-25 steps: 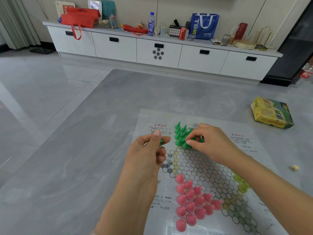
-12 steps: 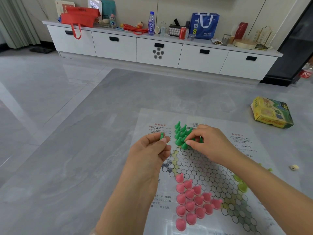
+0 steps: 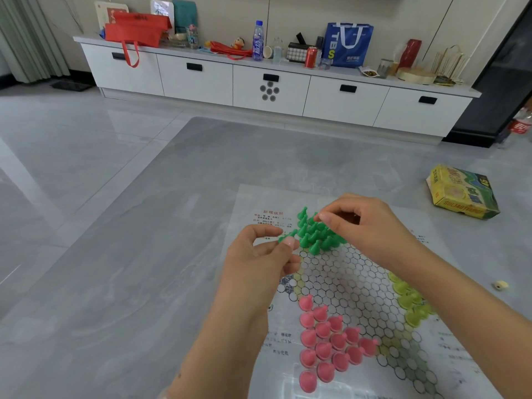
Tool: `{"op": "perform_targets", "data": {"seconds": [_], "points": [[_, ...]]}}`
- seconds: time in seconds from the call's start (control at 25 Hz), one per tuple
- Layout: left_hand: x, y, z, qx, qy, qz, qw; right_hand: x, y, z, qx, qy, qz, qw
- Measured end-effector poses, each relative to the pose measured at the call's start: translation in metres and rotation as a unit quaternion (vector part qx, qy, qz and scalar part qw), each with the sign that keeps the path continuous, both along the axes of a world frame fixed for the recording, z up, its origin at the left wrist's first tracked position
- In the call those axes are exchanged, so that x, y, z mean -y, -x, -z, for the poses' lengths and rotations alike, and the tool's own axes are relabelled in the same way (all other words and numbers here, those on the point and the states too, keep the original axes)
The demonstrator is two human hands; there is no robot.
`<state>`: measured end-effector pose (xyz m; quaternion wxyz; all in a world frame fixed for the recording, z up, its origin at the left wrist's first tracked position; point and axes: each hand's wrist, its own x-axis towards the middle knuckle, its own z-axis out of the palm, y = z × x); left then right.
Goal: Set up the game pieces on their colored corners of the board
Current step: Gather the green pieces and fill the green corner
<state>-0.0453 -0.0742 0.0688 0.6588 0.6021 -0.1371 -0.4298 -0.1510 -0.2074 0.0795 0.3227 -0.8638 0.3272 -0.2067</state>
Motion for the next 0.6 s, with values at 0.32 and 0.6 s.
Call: {"op": "perform_targets", "data": {"seconds": [0.32,0.6], "points": [[0.001,0.003,0.002,0.028,-0.012,0.005,1.0,-0.02,-0.009,-0.014,0.015,-0.096,-0.11,0.989],[-0.003,-0.002,0.003,0.282,-0.123,0.042,0.951,-0.009,-0.013,-0.011,-0.017,-0.02,-0.059,0.998]]}}
